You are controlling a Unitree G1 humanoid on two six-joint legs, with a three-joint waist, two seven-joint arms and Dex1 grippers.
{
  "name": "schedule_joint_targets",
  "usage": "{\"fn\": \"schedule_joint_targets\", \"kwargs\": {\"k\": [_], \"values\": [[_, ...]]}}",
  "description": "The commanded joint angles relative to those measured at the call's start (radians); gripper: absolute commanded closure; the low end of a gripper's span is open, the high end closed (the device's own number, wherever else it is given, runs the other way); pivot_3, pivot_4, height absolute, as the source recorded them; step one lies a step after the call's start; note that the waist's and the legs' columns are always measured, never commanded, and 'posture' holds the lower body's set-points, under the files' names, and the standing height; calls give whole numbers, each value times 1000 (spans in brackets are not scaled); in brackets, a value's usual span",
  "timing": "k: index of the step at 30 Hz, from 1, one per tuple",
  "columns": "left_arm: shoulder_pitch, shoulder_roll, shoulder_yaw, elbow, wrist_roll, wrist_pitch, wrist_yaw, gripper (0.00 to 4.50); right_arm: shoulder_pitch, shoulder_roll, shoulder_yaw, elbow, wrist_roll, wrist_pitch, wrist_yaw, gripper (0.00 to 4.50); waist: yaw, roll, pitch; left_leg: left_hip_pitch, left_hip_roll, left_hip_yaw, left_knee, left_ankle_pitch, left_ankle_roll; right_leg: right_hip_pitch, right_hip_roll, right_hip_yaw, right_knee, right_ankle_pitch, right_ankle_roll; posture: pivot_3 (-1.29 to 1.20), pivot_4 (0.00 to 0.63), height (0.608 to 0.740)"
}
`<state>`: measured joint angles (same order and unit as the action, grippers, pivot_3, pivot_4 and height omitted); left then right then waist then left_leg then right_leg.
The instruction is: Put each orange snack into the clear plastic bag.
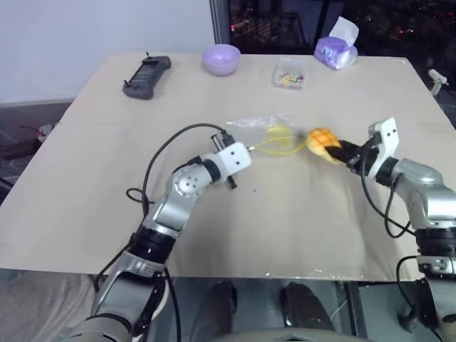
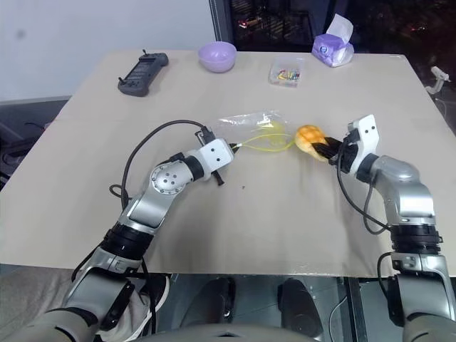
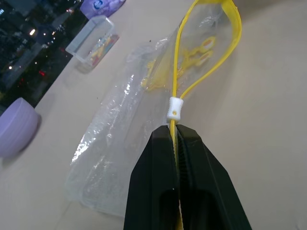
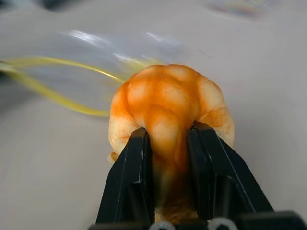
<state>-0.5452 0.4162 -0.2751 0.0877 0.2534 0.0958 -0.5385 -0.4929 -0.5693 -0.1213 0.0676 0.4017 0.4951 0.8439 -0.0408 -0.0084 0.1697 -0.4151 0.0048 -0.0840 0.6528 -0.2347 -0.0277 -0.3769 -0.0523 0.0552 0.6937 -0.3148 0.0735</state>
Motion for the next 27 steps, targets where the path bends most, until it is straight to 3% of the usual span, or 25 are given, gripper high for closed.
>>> {"fn": "schedule_joint_targets", "kwargs": {"k": [1,7,27], "values": [[-6,-4,12,-34,5,-10,13,4500,19,-15,3,-141,89,54,63,3484,0,0,0,0,0,0,0,0,0,0,0,0,0,0,0,0,150,740],[-7,-13,10,-41,3,-18,14,4500,24,-41,68,-133,29,66,46,3484,2,0,0,0,0,0,0,0,0,0,0,0,0,0,0,0,150,740],[15,-13,-39,-81,-9,-171,-62,4500,-76,28,139,21,-49,105,-1,3484,1,0,0,0,0,0,0,0,0,0,0,0,0,0,0,0,150,740]]}}
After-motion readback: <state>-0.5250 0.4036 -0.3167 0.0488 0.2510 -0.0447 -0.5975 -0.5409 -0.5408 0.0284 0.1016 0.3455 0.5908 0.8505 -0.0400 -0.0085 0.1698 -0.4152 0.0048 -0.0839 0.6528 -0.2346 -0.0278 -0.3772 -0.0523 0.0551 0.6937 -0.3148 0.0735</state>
